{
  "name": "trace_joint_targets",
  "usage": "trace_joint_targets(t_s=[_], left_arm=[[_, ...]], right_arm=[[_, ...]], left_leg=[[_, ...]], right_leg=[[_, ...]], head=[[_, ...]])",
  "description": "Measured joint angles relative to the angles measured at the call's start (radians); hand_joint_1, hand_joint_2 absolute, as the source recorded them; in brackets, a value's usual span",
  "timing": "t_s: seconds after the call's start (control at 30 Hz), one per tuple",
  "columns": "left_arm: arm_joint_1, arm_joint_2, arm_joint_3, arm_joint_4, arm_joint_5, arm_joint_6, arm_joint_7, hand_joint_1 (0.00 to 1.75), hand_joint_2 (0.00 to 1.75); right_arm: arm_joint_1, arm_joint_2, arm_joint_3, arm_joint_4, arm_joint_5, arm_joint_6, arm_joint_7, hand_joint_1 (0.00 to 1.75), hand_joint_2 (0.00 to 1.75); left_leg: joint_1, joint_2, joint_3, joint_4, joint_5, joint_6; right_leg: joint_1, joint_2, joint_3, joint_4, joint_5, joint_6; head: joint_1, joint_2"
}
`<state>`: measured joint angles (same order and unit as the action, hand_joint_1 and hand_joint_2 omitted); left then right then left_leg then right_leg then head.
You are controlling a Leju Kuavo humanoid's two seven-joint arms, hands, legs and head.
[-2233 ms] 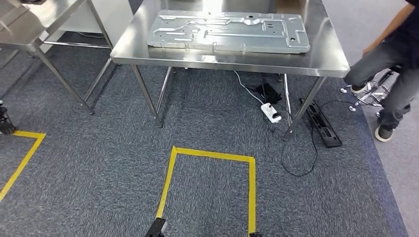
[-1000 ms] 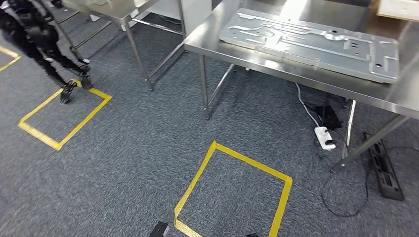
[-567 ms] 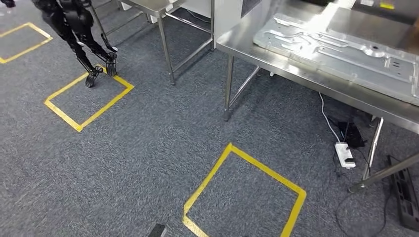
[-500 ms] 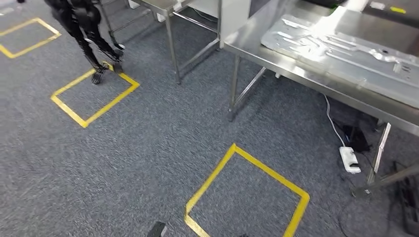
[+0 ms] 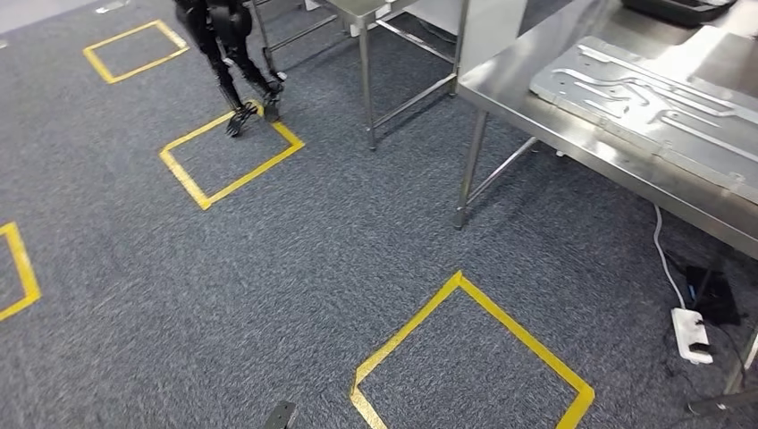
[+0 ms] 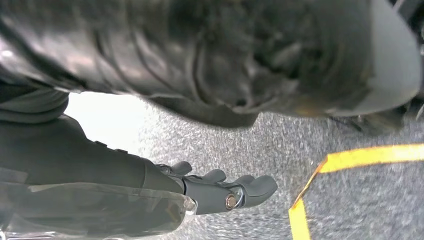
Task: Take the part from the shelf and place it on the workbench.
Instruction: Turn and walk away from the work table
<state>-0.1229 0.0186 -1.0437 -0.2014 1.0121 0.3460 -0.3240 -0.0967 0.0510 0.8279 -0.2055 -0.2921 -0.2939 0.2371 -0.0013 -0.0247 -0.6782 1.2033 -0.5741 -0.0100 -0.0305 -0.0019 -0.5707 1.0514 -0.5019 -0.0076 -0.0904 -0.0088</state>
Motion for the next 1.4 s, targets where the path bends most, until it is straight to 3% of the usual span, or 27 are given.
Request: trace_joint_targets(t_s=[0.07,0.1,0.17,0.2,0.27,0.3,0.37,0.4,0.47,0.5,0.53,0.57,0.6,0.67,0.73,0.8,0.87,0.93,1.0,1.07,1.1,1.13,1.17,1.23,1.3,1.4], left_arm=[[-0.001,0.001,0.0,0.0,-0.002,-0.002,-0.007,0.0,0.0],[-0.001,0.001,0.0,0.0,-0.003,-0.002,-0.008,0.0,0.0],[0.001,0.003,0.0,0.0,-0.005,-0.003,-0.008,0.0,0.0],[0.002,0.005,0.0,0.0,-0.006,-0.004,-0.006,0.0,0.0],[0.001,0.007,0.0,0.0,-0.008,-0.006,0.001,0.0,0.0],[0.001,0.007,0.0,0.0,-0.009,-0.007,0.005,0.0,0.0],[0.005,0.009,0.0,0.0,-0.012,-0.009,0.013,0.0,0.0],[0.007,0.01,0.0,0.0,-0.014,-0.009,0.016,0.0,0.0],[0.006,0.012,0.0,0.0,-0.017,-0.009,0.02,0.0,0.0],[0.003,0.013,0.0,0.0,-0.018,-0.008,0.021,0.0,0.0],[0.001,0.013,0.0,0.0,-0.018,-0.008,0.022,0.0,0.0],[0.0,0.012,0.0,0.0,-0.019,-0.008,0.023,0.0,0.0],[0.001,0.011,0.0,0.0,-0.019,-0.008,0.023,0.0,0.0],[0.004,0.011,0.0,0.0,-0.021,-0.006,0.023,0.0,0.0],[0.003,0.011,0.0,0.0,-0.024,-0.004,0.022,0.0,0.0],[0.002,0.011,0.0,0.0,-0.03,-0.004,0.02,0.0,0.0],[0.005,0.012,0.0,0.0,-0.04,-0.005,0.02,0.0,0.0],[0.007,0.015,-0.002,0.0,-0.051,-0.006,0.021,0.0,0.0],[0.002,0.015,-0.004,0.0,-0.058,-0.008,0.023,0.0,0.0],[-0.003,0.015,-0.008,0.0,-0.063,-0.01,0.024,0.0,0.0],[-0.003,0.015,-0.012,0.0,-0.066,-0.007,0.025,0.0,0.0],[-0.003,0.014,-0.015,0.0,-0.068,-0.002,0.025,0.0,0.0],[-0.003,0.012,-0.017,0.0,-0.07,0.005,0.025,0.0,0.0],[-0.001,0.007,-0.02,0.0,-0.071,0.022,0.026,0.0,0.0],[0.0,0.002,-0.021,0.0,-0.072,0.035,0.03,0.0,0.0],[0.002,-0.003,-0.022,0.0,-0.072,0.04,0.039,0.0,0.0]], right_arm=[[0.002,0.001,0.001,0.0,-0.001,0.0,0.003,0.0,0.0],[0.003,0.002,0.001,0.0,-0.001,0.0,0.004,0.0,0.0],[0.001,0.004,0.002,0.0,-0.002,0.0,0.003,0.0,0.0],[0.0,0.005,0.003,0.0,-0.002,0.0,0.003,0.0,0.0],[-0.001,0.008,0.004,0.0,-0.002,-0.001,0.002,0.0,0.0],[-0.001,0.009,0.004,0.0,-0.002,0.0,0.002,0.0,0.0],[-0.004,0.012,0.006,0.0,0.001,0.001,0.002,0.0,0.0],[-0.005,0.013,0.009,0.0,0.003,0.002,0.002,0.0,0.0],[-0.008,0.015,0.015,-0.001,0.01,0.005,0.002,0.0,0.0],[-0.008,0.015,0.017,-0.001,0.013,0.006,0.002,0.0,0.0],[-0.008,0.015,0.018,-0.001,0.015,0.007,0.002,0.0,0.0],[-0.006,0.015,0.021,0.0,0.017,0.007,0.002,0.0,0.0],[-0.005,0.015,0.023,0.0,0.018,0.007,0.002,0.0,0.0],[-0.004,0.015,0.029,0.0,0.018,0.007,0.002,0.0,0.0],[-0.005,0.015,0.034,0.0,0.018,0.007,0.002,0.0,0.0],[-0.005,0.015,0.038,0.001,0.017,0.007,0.002,0.0,0.0],[-0.005,0.016,0.042,0.0,0.013,0.007,0.001,0.0,0.0],[-0.006,0.017,0.044,0.0,0.006,0.006,-0.001,0.0,0.0],[-0.005,0.017,0.044,0.0,-0.001,0.006,-0.007,0.0,0.0],[-0.002,0.016,0.044,0.001,-0.011,0.007,-0.013,0.0,0.0],[-0.001,0.015,0.044,0.001,-0.017,0.008,-0.015,0.0,0.0],[-0.001,0.015,0.044,0.002,-0.023,0.011,-0.016,0.0,0.0],[-0.001,0.015,0.044,0.002,-0.027,0.015,-0.016,0.0,0.0],[-0.003,0.014,0.044,0.002,-0.029,0.027,-0.015,0.0,0.0],[-0.004,0.014,0.044,0.002,-0.024,0.037,-0.013,0.0,0.0],[-0.008,0.013,0.046,0.002,-0.012,0.042,-0.01,0.0,0.0]], left_leg=[[0.004,0.013,-0.051,0.09,-0.025,-0.004],[0.005,0.017,-0.053,0.088,-0.01,-0.005],[0.005,0.037,-0.001,-0.018,0.058,0.0],[-0.001,0.061,0.033,-0.084,0.083,0.004],[-0.011,0.093,0.073,-0.163,0.104,0.015],[-0.016,0.094,0.075,-0.169,0.1,0.019],[-0.012,0.071,0.079,-0.178,0.103,0.027],[-0.009,0.059,0.086,-0.186,0.106,0.032],[-0.002,0.038,0.1,-0.201,0.112,0.047],[-0.003,0.027,0.102,-0.203,0.112,0.052],[-0.004,0.015,0.102,-0.202,0.111,0.057],[-0.005,0.0,0.102,-0.201,0.11,0.059],[-0.006,-0.016,0.103,-0.2,0.109,0.059],[-0.006,-0.048,0.106,-0.193,0.103,0.056],[-0.005,-0.075,0.102,-0.179,0.094,0.048],[-0.003,-0.096,0.093,-0.17,0.089,0.035],[0.0,-0.111,0.087,-0.171,0.089,0.023],[-0.001,-0.073,0.074,-0.148,0.076,0.011],[-0.001,-0.011,0.027,-0.057,0.031,-0.001],[0.006,0.012,-0.039,0.059,-0.01,-0.011],[0.009,0.016,-0.056,0.084,-0.008,-0.014],[0.011,0.02,-0.055,0.075,0.011,-0.016],[0.012,0.027,-0.035,0.031,0.045,-0.016],[0.008,0.059,0.032,-0.101,0.106,-0.01],[-0.002,0.083,0.067,-0.17,0.123,0.002],[-0.004,0.061,0.071,-0.181,0.119,0.02]], right_leg=[[0.002,-0.032,0.002,0.0,-0.004,-0.002],[0.002,-0.047,0.003,0.0,-0.007,-0.002],[0.003,-0.072,0.012,-0.001,-0.013,0.001],[0.005,-0.082,0.017,-0.001,-0.017,0.004],[0.009,-0.099,0.024,-0.003,-0.023,0.012],[0.011,-0.107,0.027,-0.005,-0.025,0.017],[0.011,-0.121,0.037,-0.011,-0.029,0.027],[0.01,-0.109,0.04,-0.007,-0.036,0.033],[0.008,-0.056,0.017,0.053,-0.072,0.037],[0.008,-0.027,-0.013,0.114,-0.099,0.036],[0.01,-0.012,-0.047,0.177,-0.124,0.034],[0.011,-0.005,-0.08,0.231,-0.137,0.033],[0.012,-0.002,-0.098,0.249,-0.128,0.033],[0.011,0.009,-0.082,0.179,-0.06,0.031],[0.006,0.055,-0.039,0.062,-0.005,0.028],[0.005,0.087,-0.02,0.013,0.0,0.025],[0.007,0.07,-0.013,0.005,0.001,0.016],[0.004,0.046,0.0,-0.006,0.003,0.004],[0.004,0.018,0.01,-0.013,0.002,-0.003],[0.005,-0.015,0.016,-0.014,-0.004,-0.006],[0.005,-0.03,0.02,-0.014,-0.008,-0.007],[0.005,-0.044,0.024,-0.014,-0.012,-0.006],[0.004,-0.056,0.03,-0.014,-0.017,-0.004],[0.006,-0.075,0.044,-0.015,-0.027,0.003],[0.009,-0.091,0.052,-0.017,-0.034,0.014],[0.011,-0.107,0.067,-0.027,-0.042,0.033]], head=[[0.0,0.0],[0.0,0.0],[0.0,0.0],[0.0,0.0],[0.001,0.0],[0.001,0.0],[0.001,0.0],[0.003,0.0],[0.009,0.0],[0.012,0.0],[0.013,0.0],[0.013,0.0],[0.013,0.0],[0.013,0.0],[0.013,0.0],[0.013,0.0],[0.013,0.0],[0.006,0.0],[-0.003,0.0],[-0.005,0.0],[-0.005,0.0],[-0.005,0.0],[-0.005,0.0],[-0.006,0.0],[-0.005,0.0],[-0.005,0.0]])
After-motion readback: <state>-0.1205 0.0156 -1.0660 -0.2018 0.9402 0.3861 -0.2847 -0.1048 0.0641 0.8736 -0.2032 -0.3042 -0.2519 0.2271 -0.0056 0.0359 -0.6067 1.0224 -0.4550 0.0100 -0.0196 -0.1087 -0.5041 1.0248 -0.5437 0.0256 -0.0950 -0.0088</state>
